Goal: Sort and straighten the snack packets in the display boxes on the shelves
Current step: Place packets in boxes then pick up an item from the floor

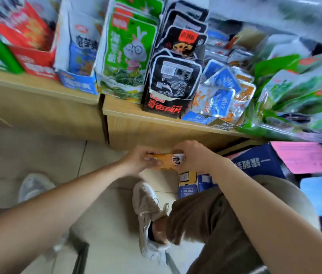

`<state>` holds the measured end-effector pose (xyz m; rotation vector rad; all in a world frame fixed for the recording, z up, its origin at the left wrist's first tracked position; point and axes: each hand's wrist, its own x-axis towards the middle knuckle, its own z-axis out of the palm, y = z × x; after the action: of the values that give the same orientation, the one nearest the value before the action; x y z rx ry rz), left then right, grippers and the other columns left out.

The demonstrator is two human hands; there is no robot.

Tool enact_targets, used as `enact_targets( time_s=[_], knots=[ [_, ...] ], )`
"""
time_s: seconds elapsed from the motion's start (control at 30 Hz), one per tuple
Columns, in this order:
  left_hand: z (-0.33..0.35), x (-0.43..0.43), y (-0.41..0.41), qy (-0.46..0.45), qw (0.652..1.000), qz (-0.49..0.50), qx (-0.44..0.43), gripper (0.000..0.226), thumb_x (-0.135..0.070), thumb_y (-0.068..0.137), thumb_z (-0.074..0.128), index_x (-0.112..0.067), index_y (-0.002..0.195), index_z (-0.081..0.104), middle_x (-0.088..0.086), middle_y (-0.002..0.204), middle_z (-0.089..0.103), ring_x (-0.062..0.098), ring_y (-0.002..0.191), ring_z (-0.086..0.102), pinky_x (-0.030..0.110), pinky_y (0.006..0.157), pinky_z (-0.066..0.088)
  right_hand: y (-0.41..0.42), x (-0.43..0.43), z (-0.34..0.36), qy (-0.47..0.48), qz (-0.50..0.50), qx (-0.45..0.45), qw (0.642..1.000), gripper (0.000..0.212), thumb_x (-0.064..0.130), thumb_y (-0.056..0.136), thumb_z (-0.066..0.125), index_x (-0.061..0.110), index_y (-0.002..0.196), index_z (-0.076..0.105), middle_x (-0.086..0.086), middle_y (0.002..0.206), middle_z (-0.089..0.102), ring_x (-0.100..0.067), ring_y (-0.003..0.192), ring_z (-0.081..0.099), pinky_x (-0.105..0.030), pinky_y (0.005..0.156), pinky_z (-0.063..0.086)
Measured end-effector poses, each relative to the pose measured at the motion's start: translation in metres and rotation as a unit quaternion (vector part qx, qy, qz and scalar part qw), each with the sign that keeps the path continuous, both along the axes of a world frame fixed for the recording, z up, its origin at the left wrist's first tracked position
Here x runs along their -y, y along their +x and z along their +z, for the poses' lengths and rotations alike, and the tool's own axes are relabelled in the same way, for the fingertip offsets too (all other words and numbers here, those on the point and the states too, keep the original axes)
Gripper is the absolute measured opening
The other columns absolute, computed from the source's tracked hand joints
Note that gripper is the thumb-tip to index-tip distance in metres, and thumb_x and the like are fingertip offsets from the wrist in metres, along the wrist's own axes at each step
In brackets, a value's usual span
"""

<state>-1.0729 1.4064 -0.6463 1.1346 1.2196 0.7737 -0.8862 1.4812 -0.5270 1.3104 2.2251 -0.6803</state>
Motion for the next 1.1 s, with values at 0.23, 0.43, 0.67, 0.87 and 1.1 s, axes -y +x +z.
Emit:
enact_targets(
  time_s=[0.23,0.43,0.67,0.87,1.1],
  knots=[
    [0.062,0.026,-0.019,0.020,0.998,-0.001,-0.065,0.011,-0.016,0.084,0.082,-0.013,0.082,0.071,-0.007,0.071,0.069,0.005,0.065,0.059,0.024,0.066,0.043,0.006,0.019,0.044,0.029,-0.101,-0.182,0.978,0.019,0.022,0.078,0.082,0.013,0.089,0.069,0.002,0.083,0.068,-0.012,0.076,0.061,-0.024,0.062,0.048],
    [0.121,0.041,-0.023,0.093,0.986,-0.056,-0.130,0.019,-0.016,0.089,0.077,-0.017,0.074,0.066,-0.015,0.067,0.069,-0.003,0.066,0.055,0.026,0.063,0.039,0.022,0.053,0.086,0.040,-0.176,-0.352,0.918,0.010,0.016,0.084,0.077,0.017,0.077,0.069,0.005,0.066,0.065,-0.001,0.057,0.051,-0.020,0.057,0.041],
    [0.200,0.065,-0.054,0.182,0.937,-0.074,-0.290,0.023,-0.055,0.083,0.070,-0.033,0.083,0.067,-0.014,0.080,0.070,0.003,0.075,0.065,0.024,0.067,0.049,0.040,0.077,0.120,0.026,-0.243,-0.484,0.840,0.016,0.020,0.089,0.074,0.013,0.077,0.068,0.004,0.063,0.067,-0.008,0.057,0.058,-0.026,0.056,0.045],
    [0.236,0.076,-0.127,0.225,0.890,0.136,-0.373,0.016,-0.031,0.093,0.071,-0.028,0.109,0.073,-0.019,0.106,0.072,-0.004,0.098,0.063,0.022,0.085,0.049,0.001,0.085,0.158,0.032,-0.276,-0.581,0.765,0.025,0.017,0.088,0.074,-0.003,0.075,0.067,-0.015,0.063,0.059,-0.018,0.054,0.049,-0.024,0.053,0.041],
    [0.238,0.071,-0.224,0.186,0.787,0.290,-0.512,0.046,-0.035,0.090,0.069,-0.019,0.132,0.063,0.005,0.137,0.058,0.028,0.128,0.053,0.040,0.100,0.046,-0.082,0.065,0.189,0.031,-0.229,-0.618,0.752,0.038,0.033,0.089,0.074,-0.004,0.082,0.068,-0.031,0.072,0.060,-0.025,0.058,0.055,-0.038,0.054,0.051]
  ],
)
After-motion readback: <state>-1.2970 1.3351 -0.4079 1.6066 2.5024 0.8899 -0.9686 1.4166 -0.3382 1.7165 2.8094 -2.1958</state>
